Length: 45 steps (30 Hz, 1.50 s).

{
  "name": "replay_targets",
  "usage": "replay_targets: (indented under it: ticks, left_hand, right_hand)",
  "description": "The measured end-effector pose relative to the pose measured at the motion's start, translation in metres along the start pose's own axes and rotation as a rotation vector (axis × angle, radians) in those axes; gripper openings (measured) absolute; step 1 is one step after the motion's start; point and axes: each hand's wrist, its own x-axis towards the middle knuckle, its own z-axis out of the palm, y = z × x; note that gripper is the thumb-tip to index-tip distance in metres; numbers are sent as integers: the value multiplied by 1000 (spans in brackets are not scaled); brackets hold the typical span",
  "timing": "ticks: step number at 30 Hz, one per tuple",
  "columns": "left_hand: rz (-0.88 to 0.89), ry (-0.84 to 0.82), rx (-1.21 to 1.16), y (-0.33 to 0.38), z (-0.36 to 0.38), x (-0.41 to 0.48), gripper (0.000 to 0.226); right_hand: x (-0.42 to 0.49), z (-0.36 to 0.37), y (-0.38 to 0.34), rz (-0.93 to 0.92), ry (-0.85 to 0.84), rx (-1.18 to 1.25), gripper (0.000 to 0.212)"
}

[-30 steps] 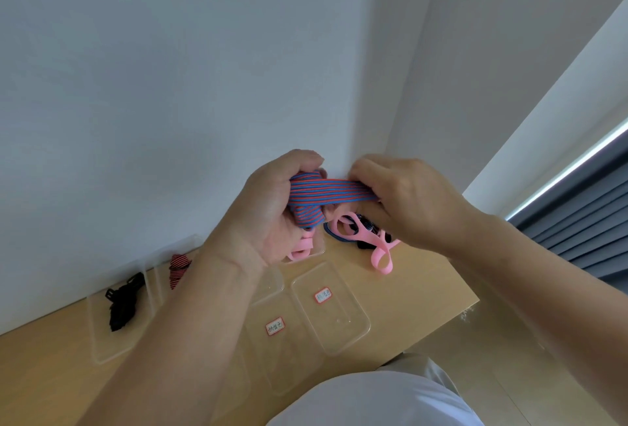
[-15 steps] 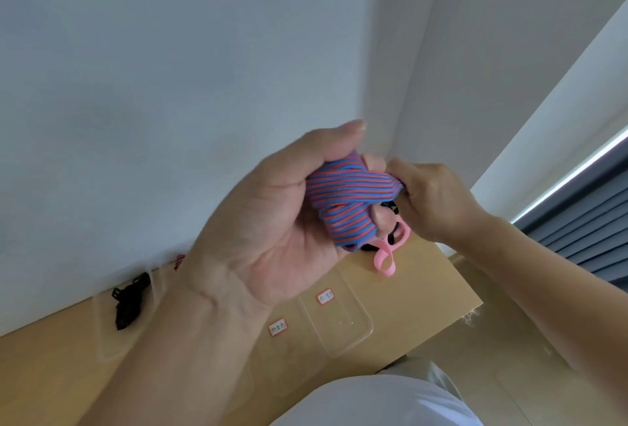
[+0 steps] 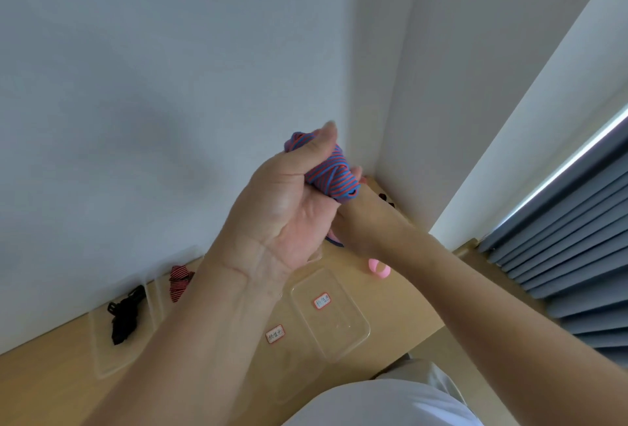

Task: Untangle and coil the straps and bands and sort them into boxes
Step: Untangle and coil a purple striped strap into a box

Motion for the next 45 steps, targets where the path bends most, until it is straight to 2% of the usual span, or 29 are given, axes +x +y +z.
replay_targets:
  ticks: [2, 4, 7, 10, 13, 17, 18, 21, 23, 25, 29, 31, 33, 35, 39, 42, 45]
  left_hand:
    - [22, -33, -70, 9, -5, 0, 34]
    - [50, -86, -104, 17, -11, -1, 32]
    - [82, -123, -36, 23, -14, -5, 31]
    - [41, -133, 34, 23, -21, -4, 38]
    - [31, -86, 62, 24, -27, -2, 41]
    - [45, -36, 167, 19, -17, -7, 37]
    - [18, -15, 195, 15, -15, -8, 37]
    - [-38, 25, 220, 5, -12, -5, 20]
    - [-25, 87, 258, 2, -14, -2, 25]
    - [33, 113, 338, 4, -17, 1, 39]
    - [177, 51, 687, 20, -32, 4, 67]
    - [134, -43, 783, 35, -37, 3, 57]
    - [40, -142, 777, 49, -38, 1, 40]
    - [6, -174, 781, 54, -38, 1, 34]
    - [0, -152, 705, 44, -35, 2, 52]
    - [34, -85, 775, 36, -35, 4, 31]
    - [87, -1, 852, 32, -36, 5, 33]
  right_hand:
    - [-9, -1, -3, -90, 148, 120, 24]
    - [-18, -3, -5, -122, 234, 150, 24]
    - [-25, -6, -3, -204, 304, 188, 21]
    - [-26, -15, -3, -202, 303, 186, 52]
    - [-27, -23, -6, -231, 329, 175, 58]
    - [-28, -32, -14, -294, 362, 225, 57]
    - [-27, -33, -18, -312, 399, 216, 56]
    - [-23, -27, -29, -324, 580, 126, 49]
    - [-21, -24, -32, -316, 637, 123, 42]
    - [-20, -26, -33, -313, 597, 226, 34]
    - [-20, -40, -33, -224, 357, 515, 23]
    - [-21, -48, -32, -192, 262, 586, 13]
    - [-20, -54, -30, -167, 185, 624, 14]
    - [-17, -56, -28, -162, 146, 608, 19]
    - [-16, -58, -26, -149, 53, 615, 39]
    - [-16, -62, -20, -165, 27, 698, 50]
    - [-11, -67, -14, -157, 157, 683, 41]
